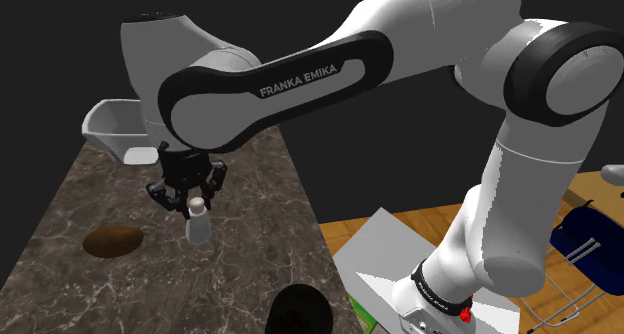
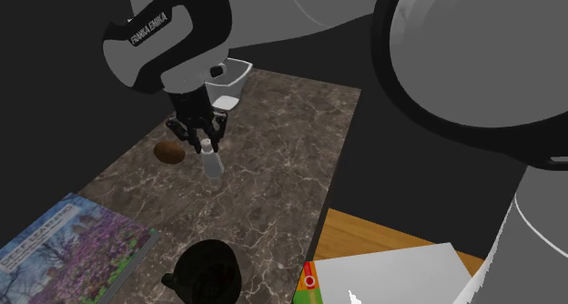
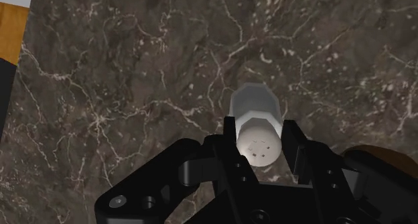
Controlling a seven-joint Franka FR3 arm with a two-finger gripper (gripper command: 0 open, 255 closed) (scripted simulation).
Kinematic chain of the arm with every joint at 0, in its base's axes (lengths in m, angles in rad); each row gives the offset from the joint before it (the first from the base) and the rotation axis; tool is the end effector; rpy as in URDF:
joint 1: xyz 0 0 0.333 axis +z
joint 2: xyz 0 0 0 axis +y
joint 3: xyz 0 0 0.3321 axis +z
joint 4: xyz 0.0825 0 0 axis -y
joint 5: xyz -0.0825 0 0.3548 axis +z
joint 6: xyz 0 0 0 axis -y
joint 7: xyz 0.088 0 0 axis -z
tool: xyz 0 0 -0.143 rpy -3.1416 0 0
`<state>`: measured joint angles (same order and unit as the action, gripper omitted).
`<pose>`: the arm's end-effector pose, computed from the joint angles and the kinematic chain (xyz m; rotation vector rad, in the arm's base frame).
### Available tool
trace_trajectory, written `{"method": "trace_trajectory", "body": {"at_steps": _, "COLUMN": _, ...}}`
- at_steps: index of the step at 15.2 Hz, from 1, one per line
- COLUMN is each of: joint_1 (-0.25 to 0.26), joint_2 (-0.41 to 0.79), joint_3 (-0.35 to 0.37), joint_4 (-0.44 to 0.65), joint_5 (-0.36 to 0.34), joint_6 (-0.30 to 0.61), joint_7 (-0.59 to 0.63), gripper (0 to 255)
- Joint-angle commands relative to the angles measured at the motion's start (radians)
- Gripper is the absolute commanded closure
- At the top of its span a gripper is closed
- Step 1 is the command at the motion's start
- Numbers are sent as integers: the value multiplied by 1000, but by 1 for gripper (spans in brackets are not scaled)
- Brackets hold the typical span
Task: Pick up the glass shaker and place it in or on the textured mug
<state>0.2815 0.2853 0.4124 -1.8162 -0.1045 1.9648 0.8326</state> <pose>0.4669 0.3568 0.3788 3.0718 -0.1563 -0.1442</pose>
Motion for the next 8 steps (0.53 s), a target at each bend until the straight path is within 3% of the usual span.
{"method": "trace_trajectory", "body": {"at_steps": 1, "joint_1": -2, "joint_2": -10, "joint_3": 1, "joint_4": 17, "joint_5": 5, "joint_6": -26, "joint_7": -5, "gripper": 255}}
{"method": "trace_trajectory", "body": {"at_steps": 8, "joint_1": -4, "joint_2": -38, "joint_3": 6, "joint_4": 76, "joint_5": 19, "joint_6": -111, "joint_7": -13, "gripper": 255}}
